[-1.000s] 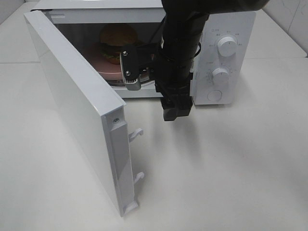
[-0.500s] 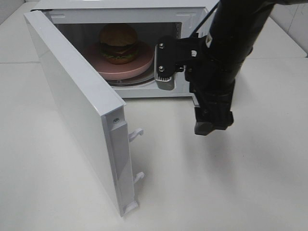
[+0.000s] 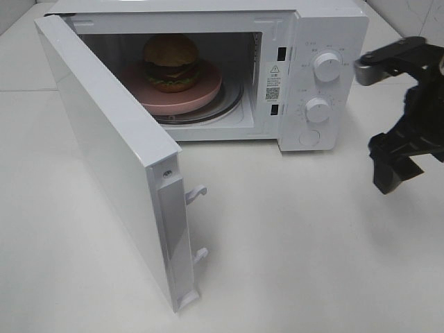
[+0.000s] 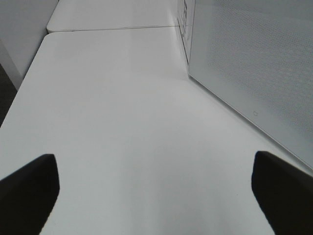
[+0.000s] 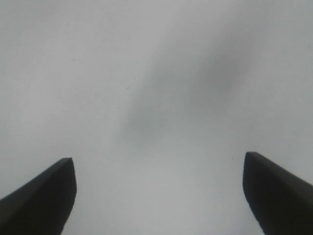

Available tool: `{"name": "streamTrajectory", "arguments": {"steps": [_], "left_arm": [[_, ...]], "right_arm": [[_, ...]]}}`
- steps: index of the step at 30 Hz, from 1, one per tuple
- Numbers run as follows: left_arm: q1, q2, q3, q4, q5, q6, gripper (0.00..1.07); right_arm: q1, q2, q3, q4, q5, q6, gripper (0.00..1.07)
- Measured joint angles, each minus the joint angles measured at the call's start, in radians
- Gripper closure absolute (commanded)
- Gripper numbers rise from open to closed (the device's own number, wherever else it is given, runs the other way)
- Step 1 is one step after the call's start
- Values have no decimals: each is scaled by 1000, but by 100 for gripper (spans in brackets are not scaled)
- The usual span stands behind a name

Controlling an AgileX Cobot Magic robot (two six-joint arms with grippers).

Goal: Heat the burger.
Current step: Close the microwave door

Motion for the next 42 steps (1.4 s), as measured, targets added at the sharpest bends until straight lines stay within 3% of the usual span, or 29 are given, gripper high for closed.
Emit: {"name": "streamTrajectory", "arguments": {"steps": [5, 6, 11, 13, 18, 28, 36, 42], "left_arm": [[0, 0, 0, 0, 0, 0, 4], [0, 0, 0, 0, 0, 0, 4], [0, 0, 0, 0, 0, 0, 4], [0, 0, 0, 0, 0, 0, 4], [0, 0, 0, 0, 0, 0, 4], [0, 0, 0, 0, 0, 0, 4], [0, 0, 0, 0, 0, 0, 4], [0, 0, 0, 0, 0, 0, 4]], "right_arm": [[-132, -1, 25, 22, 23, 94, 18], [-194, -2, 25, 29, 49, 108, 18], [-277, -7, 39, 50, 104, 122, 18], [-329, -74, 91, 70, 121, 154, 18], [-340, -203, 162, 70, 116, 163, 18], [-340, -674, 372, 113, 114, 111, 18], [-340, -1006, 463, 117, 127, 108, 18], [-340, -1193, 472, 117, 133, 100, 18]]}}
